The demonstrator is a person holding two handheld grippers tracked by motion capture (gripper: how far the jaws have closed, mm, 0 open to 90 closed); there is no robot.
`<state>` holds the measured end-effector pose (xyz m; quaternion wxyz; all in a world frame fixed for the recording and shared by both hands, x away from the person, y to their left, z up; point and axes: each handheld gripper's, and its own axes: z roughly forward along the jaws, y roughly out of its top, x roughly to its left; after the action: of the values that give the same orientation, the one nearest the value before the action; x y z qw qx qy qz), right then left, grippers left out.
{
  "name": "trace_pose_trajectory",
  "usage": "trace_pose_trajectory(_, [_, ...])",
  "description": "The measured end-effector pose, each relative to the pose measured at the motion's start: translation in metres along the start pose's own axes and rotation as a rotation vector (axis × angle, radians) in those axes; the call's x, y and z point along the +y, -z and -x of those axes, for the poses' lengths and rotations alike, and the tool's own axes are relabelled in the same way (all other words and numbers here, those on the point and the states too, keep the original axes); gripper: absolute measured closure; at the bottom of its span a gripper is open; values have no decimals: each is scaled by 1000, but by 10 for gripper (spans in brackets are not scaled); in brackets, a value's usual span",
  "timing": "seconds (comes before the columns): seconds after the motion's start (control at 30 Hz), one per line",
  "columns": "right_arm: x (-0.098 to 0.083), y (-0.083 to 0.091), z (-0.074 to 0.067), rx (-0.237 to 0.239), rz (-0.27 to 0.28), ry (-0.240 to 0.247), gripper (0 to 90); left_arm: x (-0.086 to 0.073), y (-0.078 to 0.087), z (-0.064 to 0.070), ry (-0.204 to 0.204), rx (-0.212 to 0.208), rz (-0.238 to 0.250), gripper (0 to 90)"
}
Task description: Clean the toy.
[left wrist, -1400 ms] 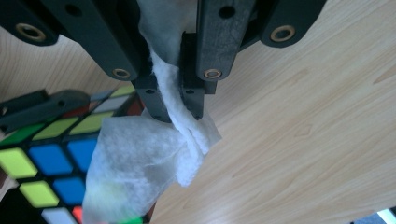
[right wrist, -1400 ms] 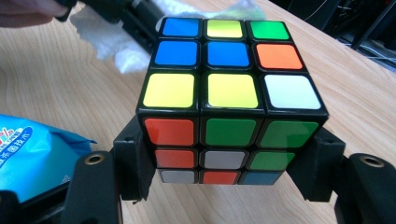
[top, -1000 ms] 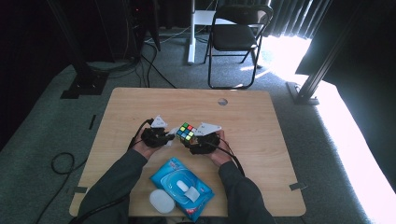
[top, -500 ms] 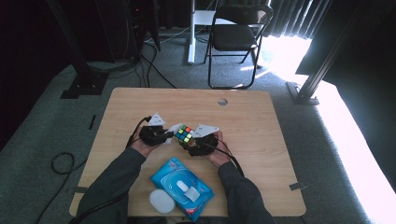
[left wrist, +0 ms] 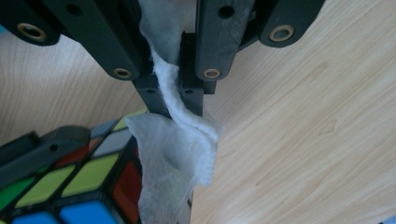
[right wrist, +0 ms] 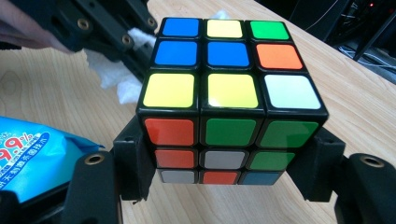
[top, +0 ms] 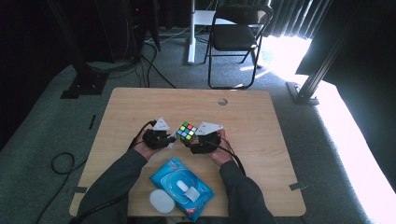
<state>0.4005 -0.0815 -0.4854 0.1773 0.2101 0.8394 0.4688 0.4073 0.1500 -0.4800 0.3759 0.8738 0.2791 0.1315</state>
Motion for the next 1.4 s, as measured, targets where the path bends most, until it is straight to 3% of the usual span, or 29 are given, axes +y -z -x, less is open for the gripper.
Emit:
trace_pose_trajectory(0.23, [3, 2, 1, 2, 23, -18, 341, -4, -7, 2, -15, -11, -34, 844])
trace_pose_trajectory(0.7, [0, 3, 1, 23, 10, -12, 341, 0, 0, 2, -28, 4, -5, 844])
trace_pose_trajectory(0.87, [-3, 2, 1, 34, 0, -12, 342, 2, 3, 2, -27, 10, 11, 845])
trace_pose_trajectory(0.97, [-5, -1, -1, 41, -19, -6, 341, 5, 8, 1, -12, -2, 52, 845])
trace_pose_trajectory(1.2, [-8, -6, -4, 54, -38, 0, 341, 9, 18, -1, -6, -12, 89, 846])
trace_pose_trajectory(1.4, [-9, -10, -10, 70, -57, 25, 341, 11, 22, -3, 5, -16, 119, 845])
